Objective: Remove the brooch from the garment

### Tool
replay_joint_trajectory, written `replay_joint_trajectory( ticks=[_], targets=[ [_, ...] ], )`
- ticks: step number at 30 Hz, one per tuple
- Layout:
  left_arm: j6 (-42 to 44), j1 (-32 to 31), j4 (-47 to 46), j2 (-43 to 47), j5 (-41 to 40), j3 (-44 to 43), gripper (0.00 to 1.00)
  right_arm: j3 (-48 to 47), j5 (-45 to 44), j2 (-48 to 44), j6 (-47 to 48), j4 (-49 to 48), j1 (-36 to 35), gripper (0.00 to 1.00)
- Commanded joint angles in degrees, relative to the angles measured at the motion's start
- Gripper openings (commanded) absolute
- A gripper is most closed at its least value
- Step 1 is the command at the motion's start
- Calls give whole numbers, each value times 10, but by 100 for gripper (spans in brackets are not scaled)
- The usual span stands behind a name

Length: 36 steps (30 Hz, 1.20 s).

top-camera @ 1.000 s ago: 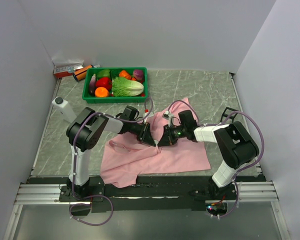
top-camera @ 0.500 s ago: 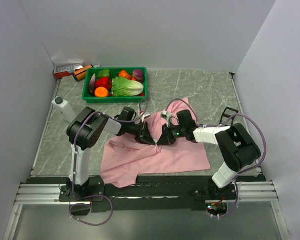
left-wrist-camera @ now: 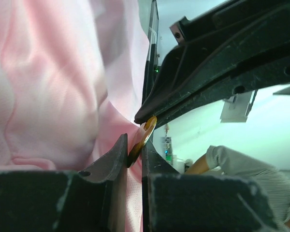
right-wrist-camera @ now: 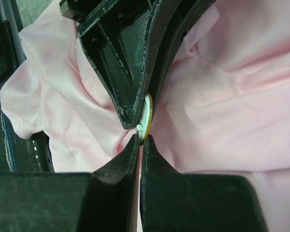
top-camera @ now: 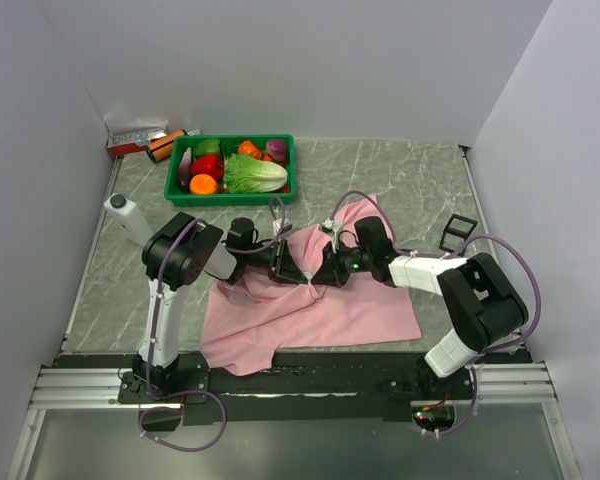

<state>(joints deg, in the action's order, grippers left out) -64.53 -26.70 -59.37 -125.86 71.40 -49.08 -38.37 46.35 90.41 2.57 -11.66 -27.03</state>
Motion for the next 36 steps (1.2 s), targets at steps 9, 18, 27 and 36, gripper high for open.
replay_joint_trajectory(
  ticks=[9, 18, 27, 36],
  targets=[
    [-15, -17, -125, 62, -75, 8, 1, -48, 190, 63, -64, 17, -15, 22],
    [-6, -17, -123, 64, -79, 9, 1, -42, 197, 73, -118, -24, -15, 20],
    [56, -17, -104, 87, -36, 6, 1, -28, 184, 56, -123, -25, 12, 0],
    [-22, -27, -253, 73, -35, 6, 1, -37, 261, 84, -193, -81, 20, 32]
  ],
)
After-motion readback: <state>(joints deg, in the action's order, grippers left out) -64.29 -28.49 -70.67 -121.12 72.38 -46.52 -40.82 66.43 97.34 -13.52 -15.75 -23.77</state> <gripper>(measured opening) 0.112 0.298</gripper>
